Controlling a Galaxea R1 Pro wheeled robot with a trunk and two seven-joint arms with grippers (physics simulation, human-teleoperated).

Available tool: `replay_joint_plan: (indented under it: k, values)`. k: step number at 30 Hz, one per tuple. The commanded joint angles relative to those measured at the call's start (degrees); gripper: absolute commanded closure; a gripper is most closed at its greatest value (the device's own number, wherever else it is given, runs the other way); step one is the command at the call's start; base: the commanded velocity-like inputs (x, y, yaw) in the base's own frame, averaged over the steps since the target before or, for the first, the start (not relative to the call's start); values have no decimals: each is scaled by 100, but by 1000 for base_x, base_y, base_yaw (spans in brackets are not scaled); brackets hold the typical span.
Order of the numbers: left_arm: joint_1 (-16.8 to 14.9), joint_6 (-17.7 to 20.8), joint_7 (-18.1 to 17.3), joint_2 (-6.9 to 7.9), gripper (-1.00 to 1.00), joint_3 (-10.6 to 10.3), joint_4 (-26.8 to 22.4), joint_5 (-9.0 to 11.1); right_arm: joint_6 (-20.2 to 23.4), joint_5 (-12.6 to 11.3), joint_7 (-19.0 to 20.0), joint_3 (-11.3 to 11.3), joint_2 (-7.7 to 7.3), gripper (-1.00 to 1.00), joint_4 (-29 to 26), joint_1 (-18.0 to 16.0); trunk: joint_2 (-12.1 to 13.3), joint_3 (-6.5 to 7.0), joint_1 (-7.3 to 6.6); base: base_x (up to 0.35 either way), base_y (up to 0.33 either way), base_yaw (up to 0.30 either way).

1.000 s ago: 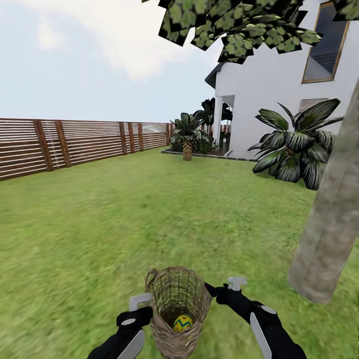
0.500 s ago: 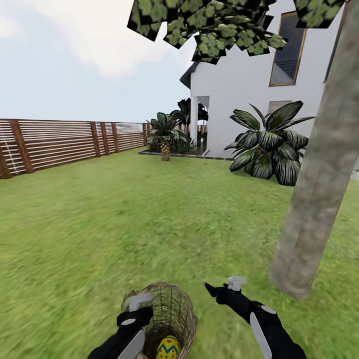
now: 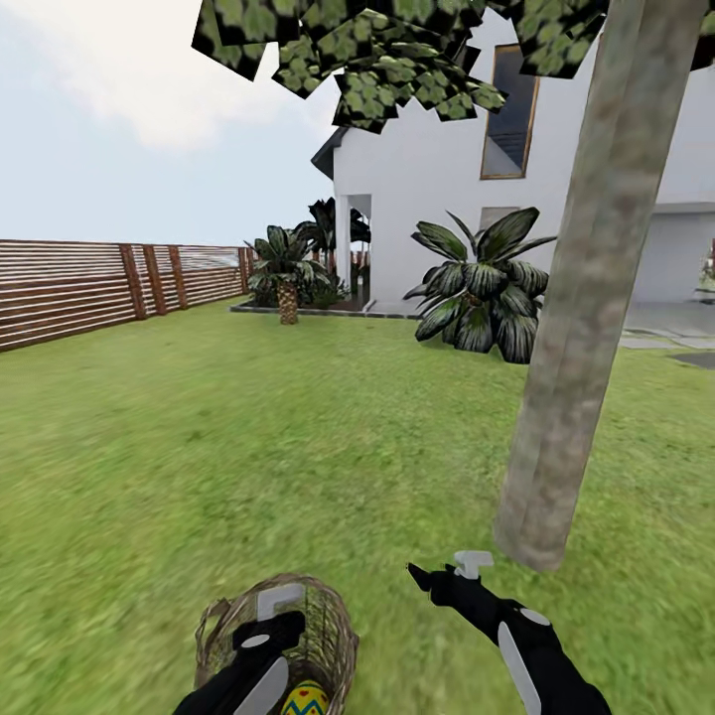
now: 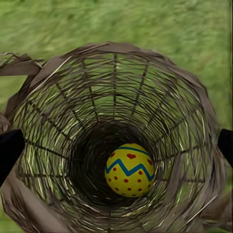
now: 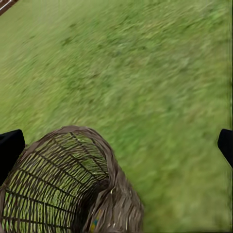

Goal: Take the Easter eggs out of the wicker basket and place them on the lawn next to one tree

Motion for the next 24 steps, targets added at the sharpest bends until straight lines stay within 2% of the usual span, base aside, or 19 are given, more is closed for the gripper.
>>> replay_joint_plan:
  k: [1, 8, 24]
  values:
    - [-5, 21, 43, 5, -100, -22, -10, 23, 55, -48, 30, -25, 6, -100, -5, -4, -3, -2, 0, 1, 54, -277]
    - [-5, 21, 42, 5, -100, -22, -10, 16, 56, -48, 34, -25, 8, -100, -5, -4, -3, 11, 0, 0, 26, -150]
    - [-5, 21, 43, 5, -100, -22, -10, 22, 62, -26, 41, -23, 10, -100, -5, -4, -3, 13, 0, 0, 1, -7]
